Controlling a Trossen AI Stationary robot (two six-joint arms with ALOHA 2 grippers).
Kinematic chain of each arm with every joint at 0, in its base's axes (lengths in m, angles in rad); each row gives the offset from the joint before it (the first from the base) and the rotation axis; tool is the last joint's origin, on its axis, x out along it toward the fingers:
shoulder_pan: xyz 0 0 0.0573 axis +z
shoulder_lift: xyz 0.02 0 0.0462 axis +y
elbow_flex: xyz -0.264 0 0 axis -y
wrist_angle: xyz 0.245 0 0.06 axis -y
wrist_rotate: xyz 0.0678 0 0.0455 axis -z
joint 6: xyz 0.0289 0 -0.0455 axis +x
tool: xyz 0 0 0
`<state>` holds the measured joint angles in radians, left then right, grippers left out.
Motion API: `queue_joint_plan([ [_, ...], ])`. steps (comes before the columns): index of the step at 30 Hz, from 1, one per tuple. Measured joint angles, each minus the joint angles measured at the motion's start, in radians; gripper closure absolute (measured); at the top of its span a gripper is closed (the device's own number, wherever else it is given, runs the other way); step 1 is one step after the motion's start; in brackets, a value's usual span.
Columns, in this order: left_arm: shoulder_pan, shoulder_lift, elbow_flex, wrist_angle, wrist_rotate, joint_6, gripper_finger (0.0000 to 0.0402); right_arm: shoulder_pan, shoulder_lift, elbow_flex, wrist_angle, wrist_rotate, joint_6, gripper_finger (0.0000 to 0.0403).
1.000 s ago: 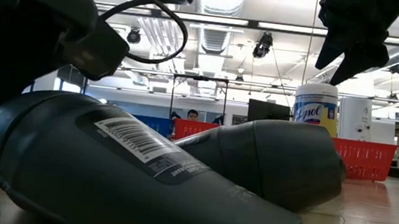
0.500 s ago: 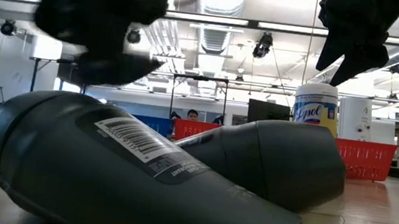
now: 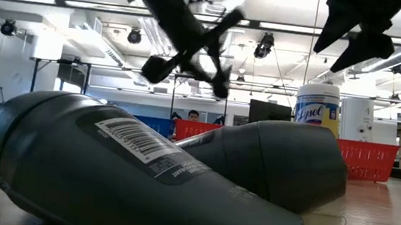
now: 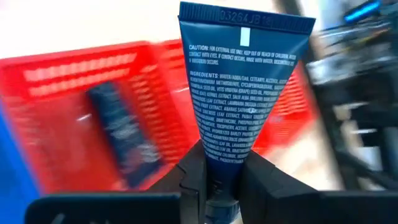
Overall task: Pick & Place Travel size toiletries
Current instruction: Put the blue shave cream into the left red bin, then put the green shampoo into the blue bin
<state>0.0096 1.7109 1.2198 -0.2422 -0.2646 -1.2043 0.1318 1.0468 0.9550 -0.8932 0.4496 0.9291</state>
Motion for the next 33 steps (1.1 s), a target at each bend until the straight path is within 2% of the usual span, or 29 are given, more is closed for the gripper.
queue_joint_plan([
  [3,0.016,0.014,0.000,-0.064,0.069,0.009,0.0342,0.000,-0.016,-0.003,-0.002,0.003,0.007,0.0039],
  [8,0.030,0.030,0.000,-0.125,0.046,-0.044,0.0335,-0.001,-0.026,-0.006,0.000,0.026,0.014,0.0039],
  [19,0.049,0.048,0.000,-0.159,0.097,-0.087,0.0228,-0.001,-0.009,-0.009,0.000,0.049,0.025,0.0039],
  [22,0.047,0.030,0.002,-0.158,0.142,-0.033,0.0219,-0.001,-0.009,-0.010,0.000,0.051,0.029,0.0039],
  [26,0.009,-0.015,0.008,-0.166,0.244,0.112,0.0219,-0.001,-0.009,-0.011,0.000,0.051,0.029,0.0039],
  [29,-0.033,-0.058,0.008,-0.243,0.271,0.108,0.0219,-0.001,-0.009,-0.011,0.001,0.051,0.029,0.0039],
  [33,-0.104,-0.099,0.008,-0.441,0.268,0.044,0.0219,-0.001,-0.009,-0.011,0.002,0.051,0.032,0.0039],
])
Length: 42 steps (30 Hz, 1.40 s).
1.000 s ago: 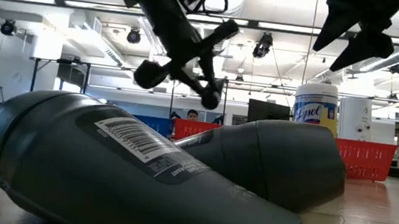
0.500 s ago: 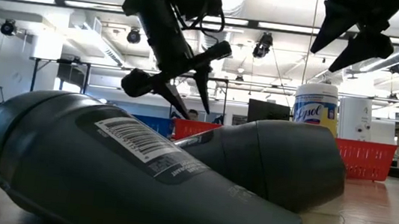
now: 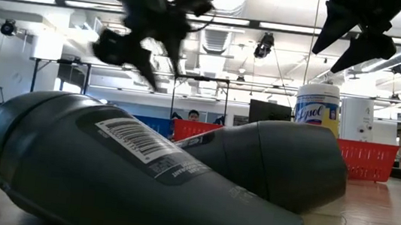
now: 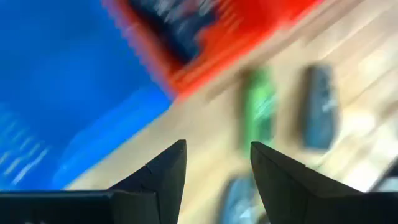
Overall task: Pick & Place Travel size toiletries
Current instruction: Put the green shampoo into the blue bin
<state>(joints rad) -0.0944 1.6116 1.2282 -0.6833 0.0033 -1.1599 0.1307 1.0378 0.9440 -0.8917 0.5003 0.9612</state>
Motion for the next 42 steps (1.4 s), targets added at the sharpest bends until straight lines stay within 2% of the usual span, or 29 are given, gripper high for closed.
queue_joint_plan([
  [5,-0.130,-0.025,0.000,-0.224,-0.001,-0.160,0.0218,0.000,0.000,0.000,0.001,0.000,-0.003,0.0039],
  [9,-0.245,-0.024,-0.006,-0.307,-0.003,-0.326,0.0216,0.000,0.000,-0.002,0.005,0.000,-0.012,0.0039],
  [15,-0.386,-0.016,-0.006,-0.313,0.003,-0.555,0.0197,0.000,0.000,-0.007,0.009,0.000,-0.023,0.0039],
  [19,-0.437,-0.006,-0.006,-0.316,-0.003,-0.643,0.0171,0.000,0.000,-0.013,0.013,0.000,-0.027,0.0039],
  [23,-0.455,0.022,-0.007,-0.314,-0.001,-0.685,0.0139,0.000,0.000,-0.016,0.016,0.000,-0.027,0.0039],
  [28,-0.468,0.069,-0.008,-0.309,0.072,-0.702,0.0114,0.000,0.000,-0.016,0.016,-0.001,-0.026,0.0039],
  [42,-0.514,0.172,-0.008,-0.234,0.104,-0.711,0.0112,0.000,0.000,-0.016,0.016,-0.002,-0.016,0.0039],
])
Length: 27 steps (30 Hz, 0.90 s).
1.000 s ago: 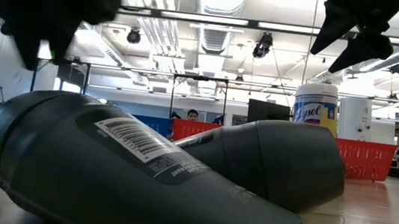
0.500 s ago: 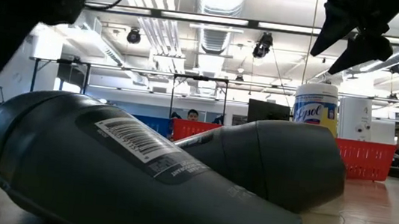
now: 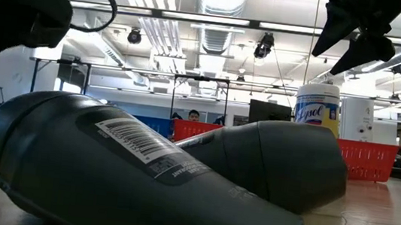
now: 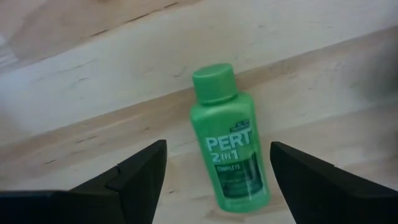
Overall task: Pick & Place Travel size toiletries
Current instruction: Put the green shampoo into the blue bin
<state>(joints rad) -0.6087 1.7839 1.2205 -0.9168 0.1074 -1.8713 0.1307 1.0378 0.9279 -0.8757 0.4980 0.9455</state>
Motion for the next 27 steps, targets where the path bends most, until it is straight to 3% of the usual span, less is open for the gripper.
queue_joint_plan([
  [15,-0.002,0.079,-0.024,0.121,-0.021,0.075,0.0121,0.000,0.000,-0.003,0.000,0.000,-0.006,0.0039],
  [27,0.006,0.050,-0.051,0.158,-0.033,0.094,0.0250,0.000,0.000,-0.008,-0.001,0.001,-0.011,0.0039],
])
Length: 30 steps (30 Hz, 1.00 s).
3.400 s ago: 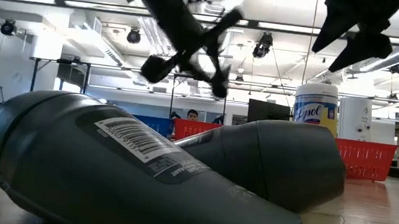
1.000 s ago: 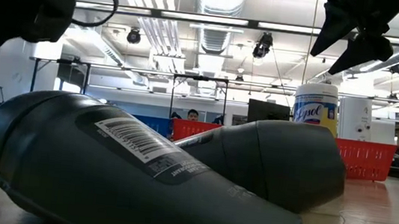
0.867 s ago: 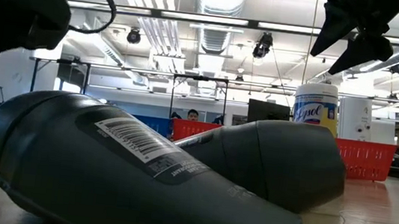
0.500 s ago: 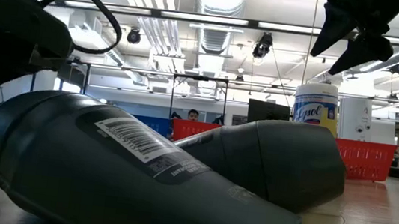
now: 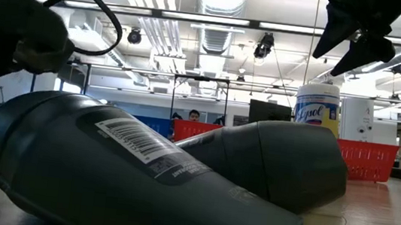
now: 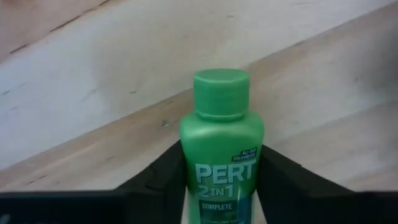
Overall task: Pick & Place Travel size toiletries
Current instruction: Put the green shampoo into the blue bin
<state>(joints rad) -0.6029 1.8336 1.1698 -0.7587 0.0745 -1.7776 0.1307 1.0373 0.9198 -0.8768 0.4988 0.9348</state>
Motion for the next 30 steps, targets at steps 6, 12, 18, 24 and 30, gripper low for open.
queue_joint_plan([
  [6,0.061,-0.089,-0.002,-0.007,-0.204,-0.003,0.0264,0.000,0.000,0.000,0.000,0.000,-0.004,0.0039],
  [12,0.202,-0.192,-0.005,-0.011,-0.358,0.125,0.0264,0.000,0.000,0.000,0.000,0.000,0.000,0.0039],
  [18,0.422,-0.229,-0.013,-0.009,-0.368,0.363,0.0265,0.000,0.000,0.000,0.000,0.000,0.001,0.0039],
  [24,0.609,-0.226,-0.013,0.020,-0.289,0.571,0.0266,0.000,0.000,0.000,0.000,0.000,0.030,0.0039],
  [30,0.713,-0.226,-0.014,0.074,-0.222,0.678,0.0266,0.000,0.000,0.000,0.000,0.000,0.052,0.0039],
])
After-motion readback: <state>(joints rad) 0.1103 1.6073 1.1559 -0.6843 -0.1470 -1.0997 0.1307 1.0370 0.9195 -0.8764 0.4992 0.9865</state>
